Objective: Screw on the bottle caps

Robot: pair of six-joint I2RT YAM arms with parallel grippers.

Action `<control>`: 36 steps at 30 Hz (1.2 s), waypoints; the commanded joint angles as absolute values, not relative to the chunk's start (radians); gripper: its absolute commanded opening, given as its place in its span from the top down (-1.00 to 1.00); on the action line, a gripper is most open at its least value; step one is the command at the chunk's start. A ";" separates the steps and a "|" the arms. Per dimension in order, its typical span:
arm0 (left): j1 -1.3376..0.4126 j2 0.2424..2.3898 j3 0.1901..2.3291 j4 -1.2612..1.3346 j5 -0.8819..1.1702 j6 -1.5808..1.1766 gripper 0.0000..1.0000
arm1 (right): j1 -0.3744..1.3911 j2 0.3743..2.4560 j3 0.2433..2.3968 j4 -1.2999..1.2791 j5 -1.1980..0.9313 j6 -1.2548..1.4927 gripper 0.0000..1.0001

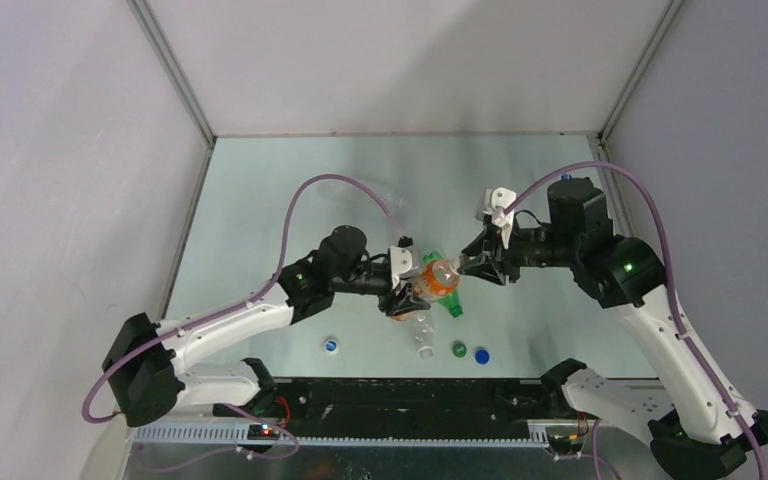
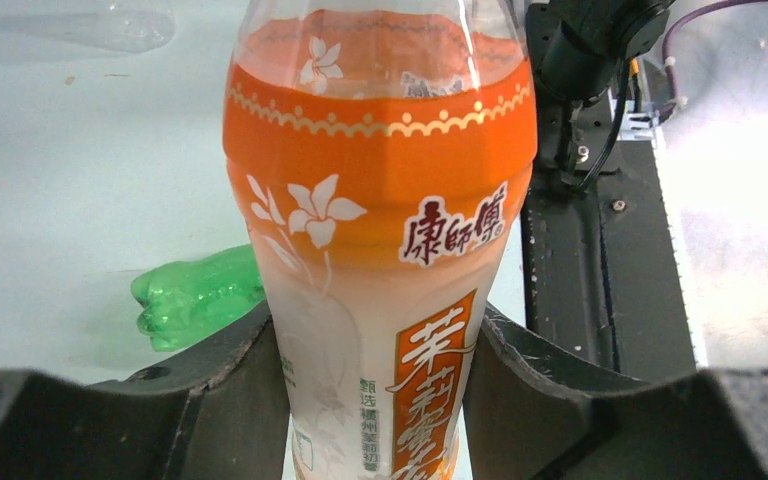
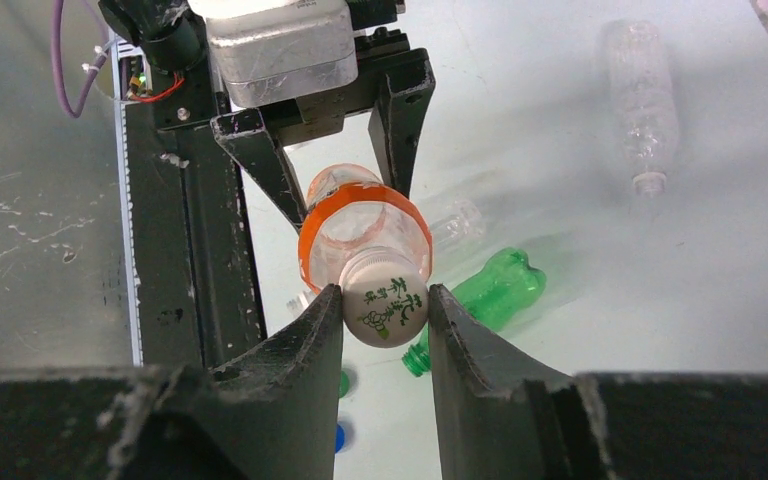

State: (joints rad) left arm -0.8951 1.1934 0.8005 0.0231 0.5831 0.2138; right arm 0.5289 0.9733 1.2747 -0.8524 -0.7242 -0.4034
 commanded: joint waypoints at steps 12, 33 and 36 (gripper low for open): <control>-0.813 1.154 0.867 0.030 0.871 0.294 0.51 | 0.552 0.995 1.299 -0.909 -0.861 -0.465 0.57; -0.796 1.104 0.863 0.167 0.696 0.209 0.51 | 0.647 1.005 1.196 -0.717 -0.735 -0.287 0.90; -0.801 1.074 0.813 0.258 0.626 0.178 0.51 | 0.645 0.976 1.160 -0.677 -0.688 -0.236 0.94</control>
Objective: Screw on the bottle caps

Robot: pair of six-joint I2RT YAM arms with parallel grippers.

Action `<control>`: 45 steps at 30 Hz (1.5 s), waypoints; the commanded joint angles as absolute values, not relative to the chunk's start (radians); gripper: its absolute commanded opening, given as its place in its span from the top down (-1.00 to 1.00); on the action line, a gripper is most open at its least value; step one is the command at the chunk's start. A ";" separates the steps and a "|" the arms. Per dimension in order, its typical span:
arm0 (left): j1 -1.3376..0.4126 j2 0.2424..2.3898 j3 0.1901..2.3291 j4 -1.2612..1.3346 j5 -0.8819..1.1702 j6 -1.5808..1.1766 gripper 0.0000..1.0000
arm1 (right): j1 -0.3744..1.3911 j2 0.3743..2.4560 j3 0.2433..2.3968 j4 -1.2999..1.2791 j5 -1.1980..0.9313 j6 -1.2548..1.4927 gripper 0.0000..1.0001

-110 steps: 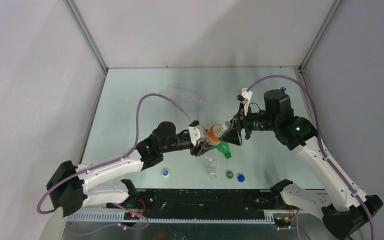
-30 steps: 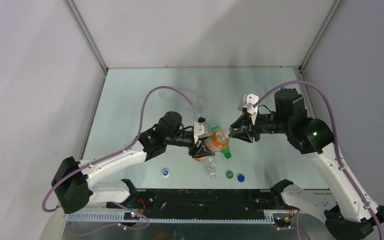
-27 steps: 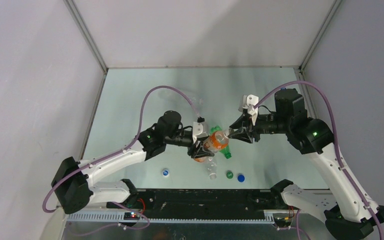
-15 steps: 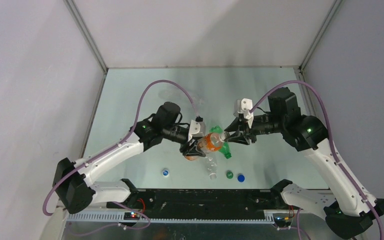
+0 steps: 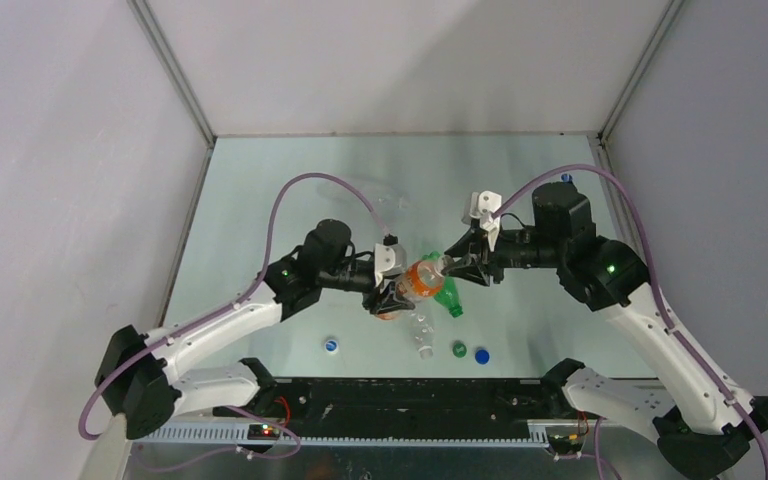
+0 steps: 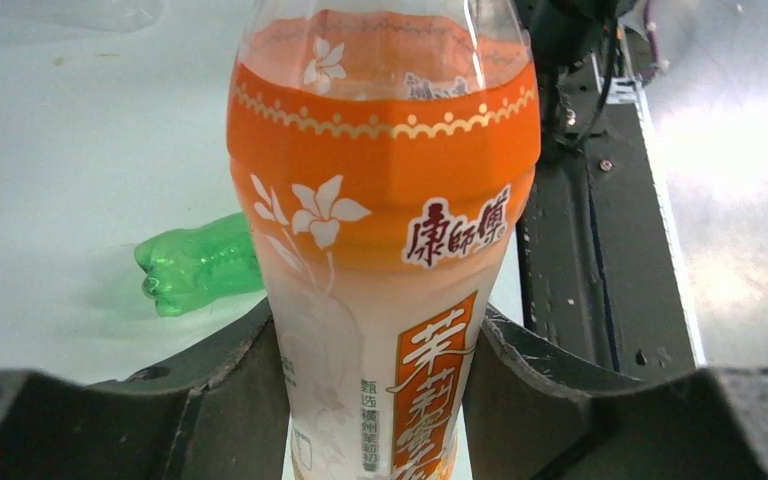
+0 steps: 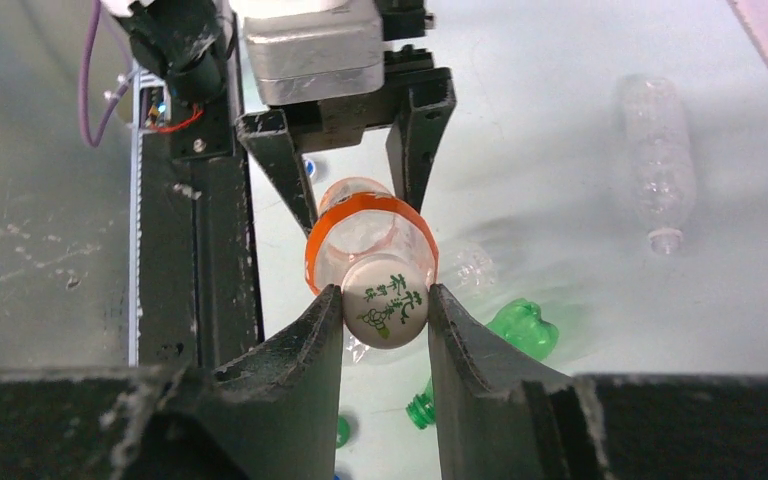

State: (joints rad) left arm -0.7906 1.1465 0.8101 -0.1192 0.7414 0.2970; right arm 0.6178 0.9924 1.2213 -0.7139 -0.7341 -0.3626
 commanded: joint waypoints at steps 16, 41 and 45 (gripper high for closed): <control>-0.877 1.063 0.747 0.392 0.435 0.164 0.49 | 0.637 0.914 1.081 -0.545 -0.548 0.038 0.98; -1.053 1.120 0.699 0.611 -0.040 0.344 0.45 | 0.725 0.947 1.078 -0.605 -0.185 0.356 0.90; -1.065 1.138 0.713 0.591 -0.061 0.343 0.46 | 0.747 0.959 1.078 -0.598 -0.157 0.365 0.90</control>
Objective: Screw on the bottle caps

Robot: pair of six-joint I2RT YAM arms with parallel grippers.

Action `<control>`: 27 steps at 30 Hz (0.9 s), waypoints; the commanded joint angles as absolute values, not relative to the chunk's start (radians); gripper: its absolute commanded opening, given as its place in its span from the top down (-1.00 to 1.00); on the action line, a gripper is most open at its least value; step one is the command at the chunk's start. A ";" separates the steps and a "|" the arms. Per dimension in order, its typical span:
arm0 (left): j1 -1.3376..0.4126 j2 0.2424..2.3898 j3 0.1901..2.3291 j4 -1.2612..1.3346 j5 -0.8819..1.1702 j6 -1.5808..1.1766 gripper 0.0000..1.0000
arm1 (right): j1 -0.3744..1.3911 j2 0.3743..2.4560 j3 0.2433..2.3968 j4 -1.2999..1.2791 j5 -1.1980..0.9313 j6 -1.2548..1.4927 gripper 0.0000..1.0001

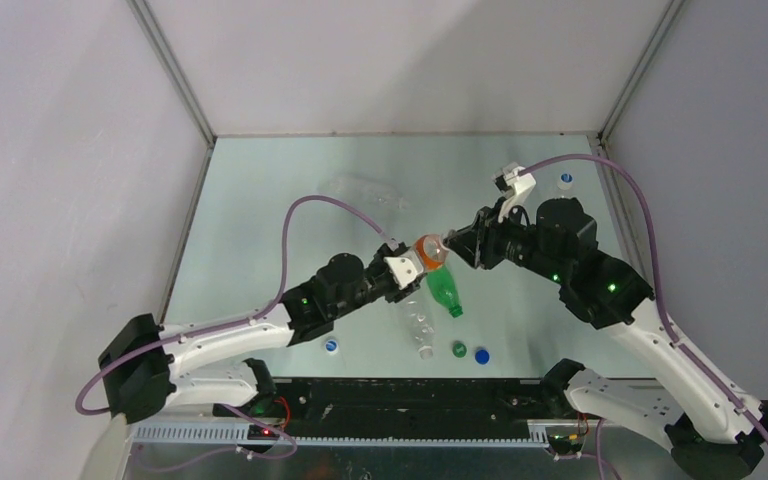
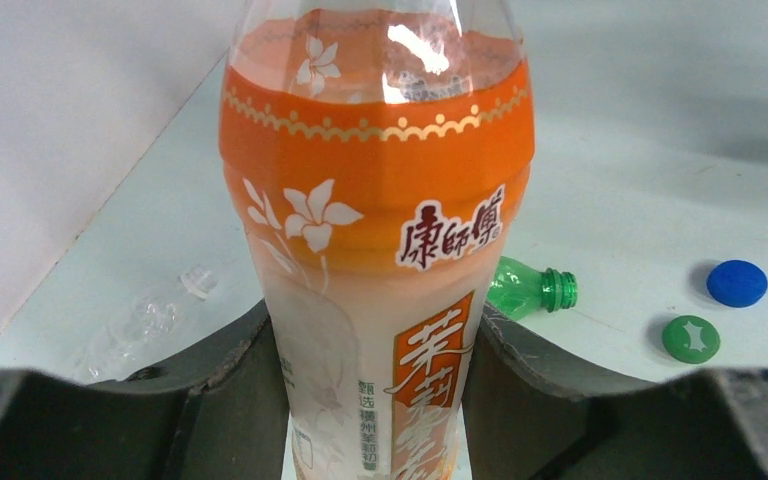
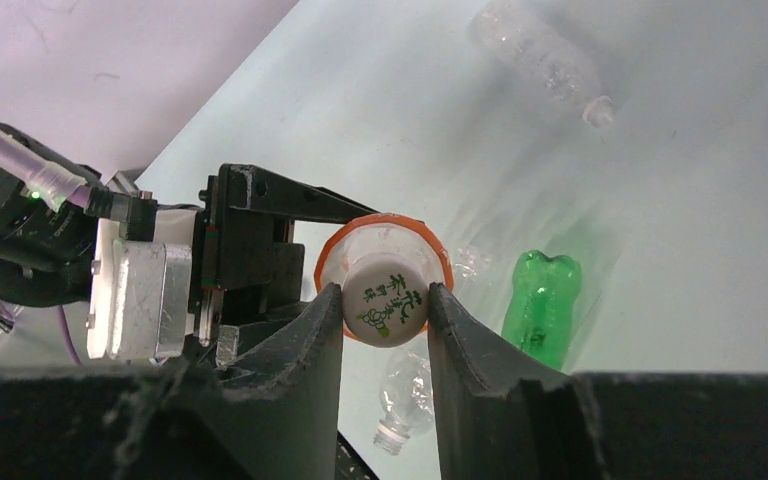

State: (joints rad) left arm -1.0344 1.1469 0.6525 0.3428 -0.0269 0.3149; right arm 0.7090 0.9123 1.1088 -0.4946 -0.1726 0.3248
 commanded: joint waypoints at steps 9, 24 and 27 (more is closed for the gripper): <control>-1.067 1.148 0.744 0.519 -0.136 0.320 0.46 | 0.782 0.994 1.077 -0.603 -0.054 0.412 0.92; -1.073 1.168 0.687 0.632 -0.194 0.342 0.46 | 0.837 1.023 1.032 -0.521 0.114 0.626 0.79; -1.074 1.169 0.663 0.664 -0.189 0.341 0.46 | 0.837 1.004 1.017 -0.488 0.127 0.637 0.69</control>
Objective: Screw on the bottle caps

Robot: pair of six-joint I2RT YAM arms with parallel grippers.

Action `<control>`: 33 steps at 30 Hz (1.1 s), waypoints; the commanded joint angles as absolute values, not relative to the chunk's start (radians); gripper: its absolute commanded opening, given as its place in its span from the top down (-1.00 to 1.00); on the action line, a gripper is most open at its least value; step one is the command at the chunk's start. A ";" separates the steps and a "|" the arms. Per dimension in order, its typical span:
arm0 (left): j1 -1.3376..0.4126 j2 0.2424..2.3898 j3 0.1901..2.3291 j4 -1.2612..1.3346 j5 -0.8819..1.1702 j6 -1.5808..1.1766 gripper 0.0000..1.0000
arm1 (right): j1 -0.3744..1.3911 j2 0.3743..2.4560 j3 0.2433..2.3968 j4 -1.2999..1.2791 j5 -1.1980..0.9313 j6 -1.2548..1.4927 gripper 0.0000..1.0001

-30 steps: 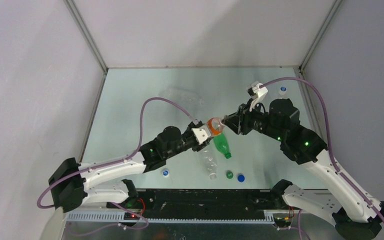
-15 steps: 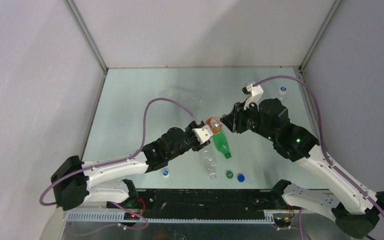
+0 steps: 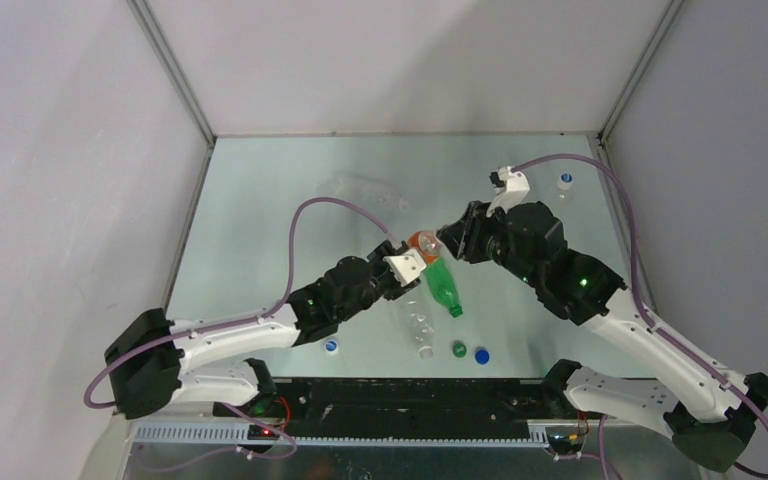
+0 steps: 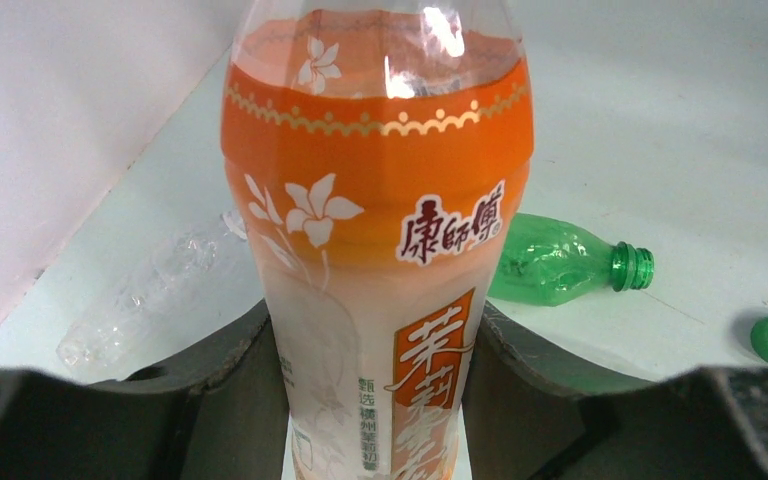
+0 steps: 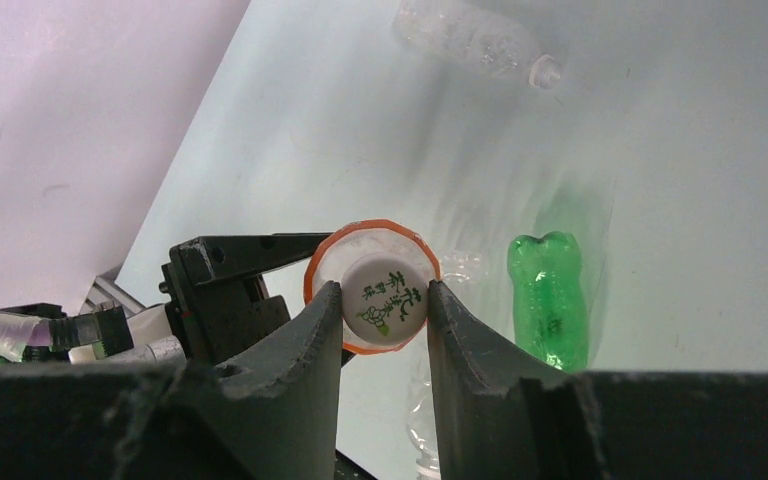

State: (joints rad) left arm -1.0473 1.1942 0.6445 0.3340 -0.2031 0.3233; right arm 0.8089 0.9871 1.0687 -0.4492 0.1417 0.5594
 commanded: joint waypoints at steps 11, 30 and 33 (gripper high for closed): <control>-1.074 1.172 0.588 0.697 -0.200 0.314 0.46 | 0.830 0.981 1.017 -0.457 0.123 0.630 0.08; -0.933 1.127 0.613 0.381 0.000 0.156 0.49 | 0.633 0.815 1.103 -0.571 -0.283 0.156 -0.55; -0.890 1.096 0.634 0.306 0.153 0.171 0.48 | 0.564 0.819 1.140 -0.630 -0.481 -0.030 -0.51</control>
